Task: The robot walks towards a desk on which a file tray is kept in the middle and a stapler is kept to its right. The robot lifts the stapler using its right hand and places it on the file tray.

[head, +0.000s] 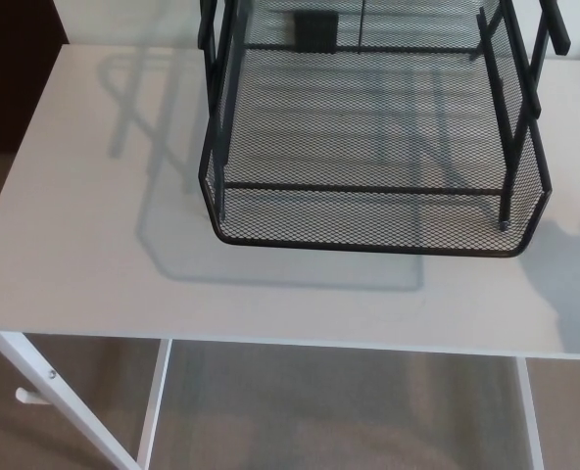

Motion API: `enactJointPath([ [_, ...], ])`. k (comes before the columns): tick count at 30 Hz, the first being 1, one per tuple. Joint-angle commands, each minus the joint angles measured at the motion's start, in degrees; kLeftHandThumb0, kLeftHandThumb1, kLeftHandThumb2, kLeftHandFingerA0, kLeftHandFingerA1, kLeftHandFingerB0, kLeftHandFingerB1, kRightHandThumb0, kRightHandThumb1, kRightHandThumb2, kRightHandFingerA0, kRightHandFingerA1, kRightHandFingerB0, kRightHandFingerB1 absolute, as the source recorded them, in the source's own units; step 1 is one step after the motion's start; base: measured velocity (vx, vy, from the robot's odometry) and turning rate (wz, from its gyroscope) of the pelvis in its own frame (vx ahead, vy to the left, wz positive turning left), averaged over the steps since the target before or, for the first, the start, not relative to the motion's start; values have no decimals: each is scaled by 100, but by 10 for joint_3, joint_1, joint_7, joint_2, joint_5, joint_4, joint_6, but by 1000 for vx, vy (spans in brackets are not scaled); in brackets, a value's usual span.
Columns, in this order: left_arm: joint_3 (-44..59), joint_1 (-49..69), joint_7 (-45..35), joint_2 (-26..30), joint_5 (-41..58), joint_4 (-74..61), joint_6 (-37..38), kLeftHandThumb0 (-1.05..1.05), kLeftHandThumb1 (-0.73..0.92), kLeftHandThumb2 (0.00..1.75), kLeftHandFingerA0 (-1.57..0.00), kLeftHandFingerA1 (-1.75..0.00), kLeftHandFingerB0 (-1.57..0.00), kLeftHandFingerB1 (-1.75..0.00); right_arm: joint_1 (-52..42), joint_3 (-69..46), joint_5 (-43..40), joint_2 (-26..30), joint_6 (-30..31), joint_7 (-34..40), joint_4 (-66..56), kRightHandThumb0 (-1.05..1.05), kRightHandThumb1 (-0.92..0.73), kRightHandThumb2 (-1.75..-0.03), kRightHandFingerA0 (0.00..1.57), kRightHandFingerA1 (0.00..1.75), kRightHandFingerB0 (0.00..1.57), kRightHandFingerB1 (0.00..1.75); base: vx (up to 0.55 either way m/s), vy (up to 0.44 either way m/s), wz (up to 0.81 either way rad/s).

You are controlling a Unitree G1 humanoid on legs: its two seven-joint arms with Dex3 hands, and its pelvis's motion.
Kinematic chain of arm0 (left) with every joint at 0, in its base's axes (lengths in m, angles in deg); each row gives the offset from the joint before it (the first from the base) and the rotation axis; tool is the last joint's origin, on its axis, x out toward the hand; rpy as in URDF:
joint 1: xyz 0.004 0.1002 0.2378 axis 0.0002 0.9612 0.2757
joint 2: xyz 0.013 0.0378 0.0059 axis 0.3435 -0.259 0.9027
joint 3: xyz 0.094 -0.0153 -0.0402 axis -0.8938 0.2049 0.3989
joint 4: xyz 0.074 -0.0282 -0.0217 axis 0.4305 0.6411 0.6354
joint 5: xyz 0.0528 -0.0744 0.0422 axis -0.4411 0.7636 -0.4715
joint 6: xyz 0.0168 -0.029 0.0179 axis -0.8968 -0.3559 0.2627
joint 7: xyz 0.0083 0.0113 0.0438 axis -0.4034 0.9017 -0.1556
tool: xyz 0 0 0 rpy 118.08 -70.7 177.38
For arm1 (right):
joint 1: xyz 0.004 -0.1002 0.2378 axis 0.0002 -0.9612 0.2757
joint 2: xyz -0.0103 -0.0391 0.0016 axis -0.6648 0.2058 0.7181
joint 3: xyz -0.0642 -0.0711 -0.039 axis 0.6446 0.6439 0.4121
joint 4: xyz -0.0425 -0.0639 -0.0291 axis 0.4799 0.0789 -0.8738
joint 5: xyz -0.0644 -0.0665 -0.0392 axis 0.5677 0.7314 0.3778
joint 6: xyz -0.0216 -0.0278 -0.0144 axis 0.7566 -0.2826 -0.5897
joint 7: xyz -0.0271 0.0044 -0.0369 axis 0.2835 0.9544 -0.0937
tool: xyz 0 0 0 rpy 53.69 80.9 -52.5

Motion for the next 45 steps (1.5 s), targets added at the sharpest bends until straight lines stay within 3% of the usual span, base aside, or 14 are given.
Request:
enactJointPath([
  [1, -9, 33, 0, 5, -10, 3, 57, -72, 92, 71, -31, -56, -12, -40, 3, -137, 92, 81, -148, 359, 6, -3, -43, -90, 95, 172, 79, 151, 0, 0, 0],
  [3, -10, 34, -3, 6, -11, 2, 60, -73, 75, 107, -31, -62, -9, -49, 8, -167, 87, 100, -122, 333, -19, -12, -47, -79, 99, 166, 88, 131, 0, 0, 0],
  [7, -11, 49, -8, 6, -10, -13, 63, -73, 92, 72, -32, -53, -12, -38, 31, -185, 90, 108, -123, 324, -18, -10, -36, -76, 104, 171, 86, 120, 0, 0, 0],
  [8, -9, 50, -7, 6, -8, -13, 58, -72, 74, 108, -31, -61, -8, -48, 41, -198, 86, 110, -117, 314, -26, -8, -40, -84, 96, 175, 75, 149, 0, 0, 0],
  [12, -3, 53, -9, 5, -2, -11, 55, -74, 92, 71, -30, -56, -11, -39, 105, -224, 76, 118, -142, 282, -38, -12, -46, -80, 94, 175, 82, 148, 0, 0, 0],
  [13, -1, 53, -6, 4, 0, -11, 53, -74, 73, 107, -29, -61, -7, -48, 125, -228, 70, 121, -152, 265, -40, -8, -46, -84, 94, 175, 80, 149, 0, 0, 0],
  [20, 1, 61, -13, 3, 2, -4, 61, -74, 75, 110, -25, -60, -4, -44, 240, -231, 95, 105, -157, 228, -55, -13, -50, -93, 93, 175, 71, 172, 0, 0, 0],
  [24, -3, 66, -12, 3, -2, 1, 70, -75, 75, 110, -26, -61, -4, -45, 304, -209, 108, 70, -165, 212, -53, -19, -42, -108, 128, 147, 108, 136, 0, 0, 0],
  [26, 4, 65, -13, 1, 5, 2, 70, -74, 73, 108, -24, -61, -7, -47, 327, -201, 96, 42, -152, 171, -70, -20, -48, -103, 98, 175, 69, 170, 0, 0, 0],
  [34, 0, 71, -14, -4, 2, -2, 71, -74, 92, 72, -28, -57, -11, -37, 365, -168, 124, -48, -169, 175, -85, -14, -45, -113, 99, 175, 72, 171, 0, 0, 0],
  [35, 1, 70, -11, -4, 2, 1, 70, -73, 73, 108, -27, -61, -7, -46, 363, -162, 130, -67, -161, 170, -95, -23, -55, -87, 99, 175, 69, 169, 0, 0, 0],
  [42, -3, 65, -10, -7, -1, 2, 70, -72, 74, 108, -26, -60, -7, -46, 379, -101, 175, -165, -177, 166, -70, -14, -49, -101, 93, 175, 71, 169, 0, 0, 0],
  [43, -6, 63, -9, -9, -3, 4, 73, -73, 74, 107, -27, -61, -7, -47, 384, -92, 177, -177, -179, 161, -61, -21, -46, -103, 120, 138, 102, 129, 0, 0, 0],
  [45, -5, 64, -11, -9, -1, 5, 76, -73, 74, 108, -27, -61, -7, -46, 386, -79, 188, -195, -170, 157, -52, -14, -52, -95, 88, 175, 69, 170, 0, 0, 0],
])
